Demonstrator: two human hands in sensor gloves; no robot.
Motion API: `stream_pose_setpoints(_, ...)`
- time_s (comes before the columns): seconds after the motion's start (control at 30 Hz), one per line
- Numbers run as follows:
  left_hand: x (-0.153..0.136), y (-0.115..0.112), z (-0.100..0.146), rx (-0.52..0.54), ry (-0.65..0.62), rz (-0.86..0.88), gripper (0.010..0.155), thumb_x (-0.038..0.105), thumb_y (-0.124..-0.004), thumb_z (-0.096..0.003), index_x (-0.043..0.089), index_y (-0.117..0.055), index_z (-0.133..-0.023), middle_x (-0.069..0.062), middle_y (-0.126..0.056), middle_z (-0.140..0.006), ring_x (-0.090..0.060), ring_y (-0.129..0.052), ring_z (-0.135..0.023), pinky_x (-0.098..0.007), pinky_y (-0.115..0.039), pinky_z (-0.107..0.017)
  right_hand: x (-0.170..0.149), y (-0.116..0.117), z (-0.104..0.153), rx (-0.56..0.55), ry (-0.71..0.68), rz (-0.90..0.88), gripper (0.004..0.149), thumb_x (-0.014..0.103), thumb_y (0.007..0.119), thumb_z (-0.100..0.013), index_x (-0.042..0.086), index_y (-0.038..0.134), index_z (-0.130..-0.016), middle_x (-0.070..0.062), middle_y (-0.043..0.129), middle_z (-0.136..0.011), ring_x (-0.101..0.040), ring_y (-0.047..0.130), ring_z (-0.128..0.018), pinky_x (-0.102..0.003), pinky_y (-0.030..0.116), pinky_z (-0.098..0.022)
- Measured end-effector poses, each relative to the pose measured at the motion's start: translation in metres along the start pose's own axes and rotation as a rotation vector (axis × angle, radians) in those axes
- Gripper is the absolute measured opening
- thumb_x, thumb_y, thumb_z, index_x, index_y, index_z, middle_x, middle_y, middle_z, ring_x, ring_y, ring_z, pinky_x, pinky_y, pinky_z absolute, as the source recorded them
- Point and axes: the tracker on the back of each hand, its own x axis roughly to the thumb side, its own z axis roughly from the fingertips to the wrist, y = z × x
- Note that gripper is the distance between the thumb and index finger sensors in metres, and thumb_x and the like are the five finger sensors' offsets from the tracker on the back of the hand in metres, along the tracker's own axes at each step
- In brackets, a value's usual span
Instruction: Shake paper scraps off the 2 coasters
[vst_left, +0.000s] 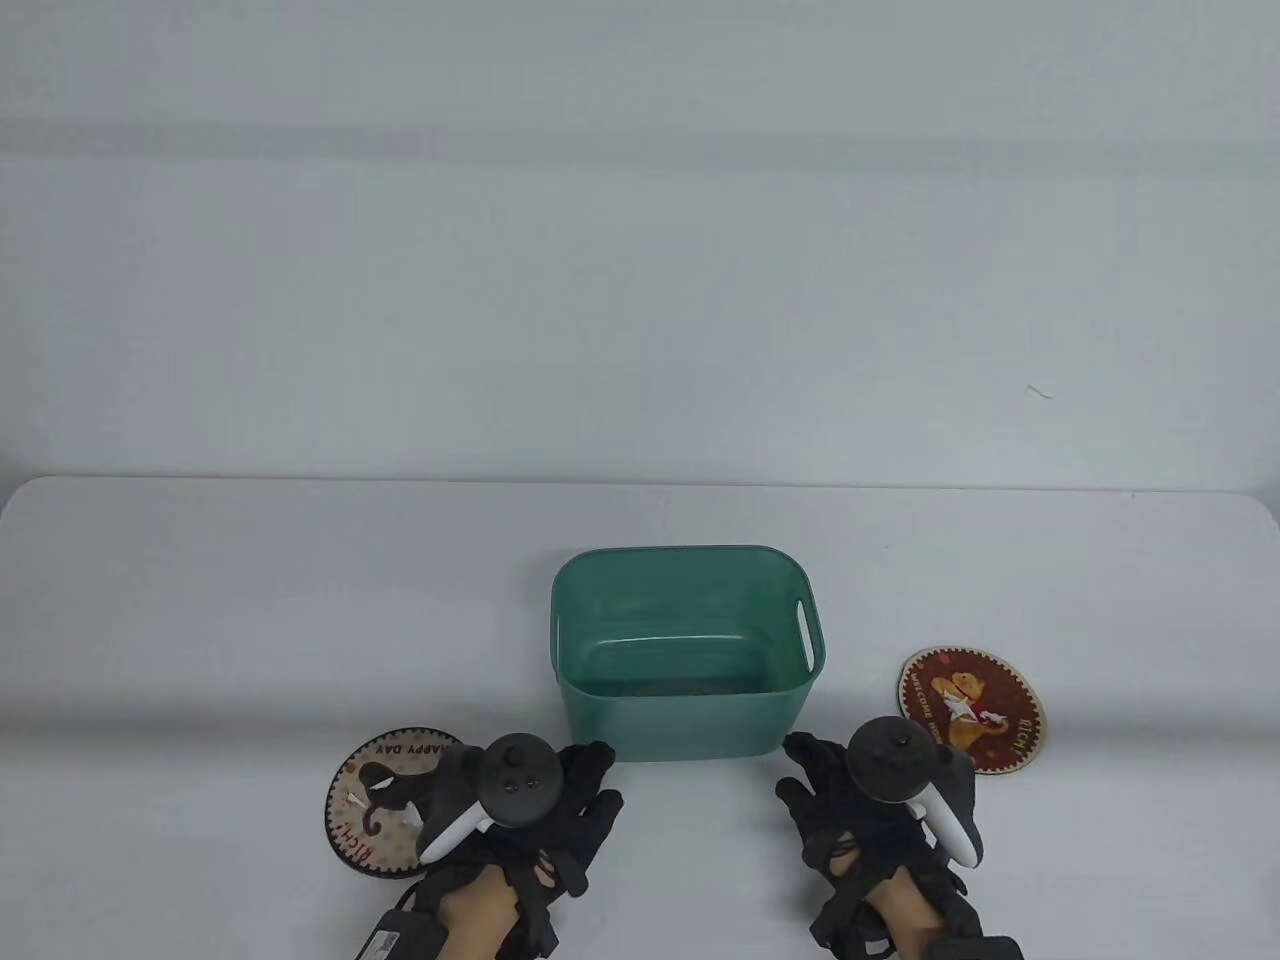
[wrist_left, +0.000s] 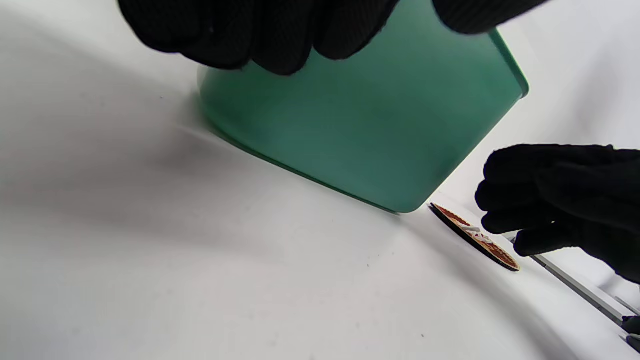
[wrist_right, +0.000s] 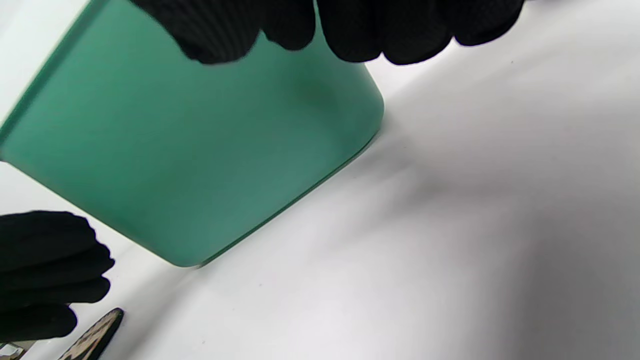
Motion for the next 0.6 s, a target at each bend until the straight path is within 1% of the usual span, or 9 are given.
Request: stream_pose_setpoints(0.6,-0.0018,0.0014,0.0009,-0.016,0.029,0.014,0.064,0.053,-0.062,-0.0477,0.015,-0.057,-0.1,-0.017,-0.063,-0.099,-0.046,-0.066,-0.088,-0.053,-0.066,-0.061,0.0001,0.0012,0.0015,0.001,-0.017,-0.012,0.057,0.039,0.067,-0.046,0.023,0.042,-0.095,-0.01,0.046,-0.1,-0.035,0.056,-0.091,-0.052,0.051,-0.066)
